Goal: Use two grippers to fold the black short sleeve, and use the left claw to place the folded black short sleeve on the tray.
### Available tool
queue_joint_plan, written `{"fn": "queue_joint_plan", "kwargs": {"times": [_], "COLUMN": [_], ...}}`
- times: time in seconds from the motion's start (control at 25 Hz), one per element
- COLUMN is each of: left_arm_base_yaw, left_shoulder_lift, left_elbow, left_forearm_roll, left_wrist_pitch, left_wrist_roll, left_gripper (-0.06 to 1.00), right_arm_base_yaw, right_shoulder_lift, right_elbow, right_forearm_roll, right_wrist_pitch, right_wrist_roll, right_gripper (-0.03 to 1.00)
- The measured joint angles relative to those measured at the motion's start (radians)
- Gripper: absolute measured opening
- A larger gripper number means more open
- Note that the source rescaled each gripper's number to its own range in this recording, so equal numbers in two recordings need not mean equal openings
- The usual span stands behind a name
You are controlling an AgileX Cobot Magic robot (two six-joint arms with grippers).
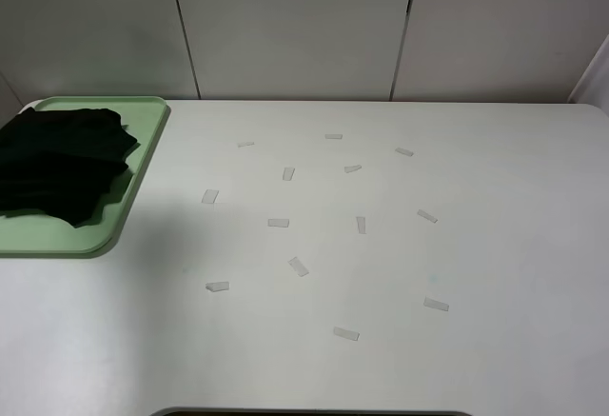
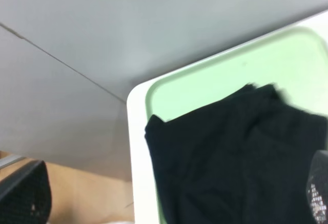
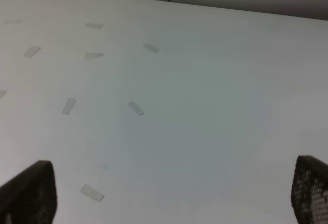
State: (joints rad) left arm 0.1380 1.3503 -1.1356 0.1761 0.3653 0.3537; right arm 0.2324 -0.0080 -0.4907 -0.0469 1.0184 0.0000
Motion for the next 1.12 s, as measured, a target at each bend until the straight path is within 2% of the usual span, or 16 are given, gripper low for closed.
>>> {"fn": "queue_joint_plan", "kwargs": {"times": [0.04, 0.12, 0.32, 0.64, 0.76, 0.92, 1.12], "left_arm_base_yaw": [0.0, 0.0, 0.0, 0.0, -0.02, -0.09, -0.106], "left_shoulder_lift": [0.0, -0.174, -0.444, -0.742, -0.871, -1.012, -1.128], "left_elbow": [0.0, 0.118, 0.254, 0.363, 0.377, 0.405, 0.437], "left_forearm_roll": [0.0, -0.035, -0.1, -0.266, -0.269, -0.261, -0.245], "left_wrist_pitch": [0.0, -0.019, -0.039, 0.249, 0.335, 0.411, 0.531], "left_wrist_roll": [0.0, -0.002, -0.012, -0.015, -0.023, -0.083, -0.121], "left_gripper": [1.0, 1.0, 1.0, 1.0, 1.0, 1.0, 1.0], "right_arm_base_yaw": [0.0, 0.0, 0.0, 0.0, 0.0, 0.0, 0.0], "right_shoulder_lift": [0.0, 0.0, 0.0, 0.0, 0.0, 0.0, 0.0], "right_elbow": [0.0, 0.0, 0.0, 0.0, 0.0, 0.0, 0.0], "right_forearm_roll": [0.0, 0.0, 0.0, 0.0, 0.0, 0.0, 0.0], "right_wrist_pitch": [0.0, 0.0, 0.0, 0.0, 0.0, 0.0, 0.0], "right_wrist_roll": [0.0, 0.0, 0.0, 0.0, 0.0, 0.0, 0.0], "right_gripper": [1.0, 1.0, 1.0, 1.0, 1.0, 1.0, 1.0]}}
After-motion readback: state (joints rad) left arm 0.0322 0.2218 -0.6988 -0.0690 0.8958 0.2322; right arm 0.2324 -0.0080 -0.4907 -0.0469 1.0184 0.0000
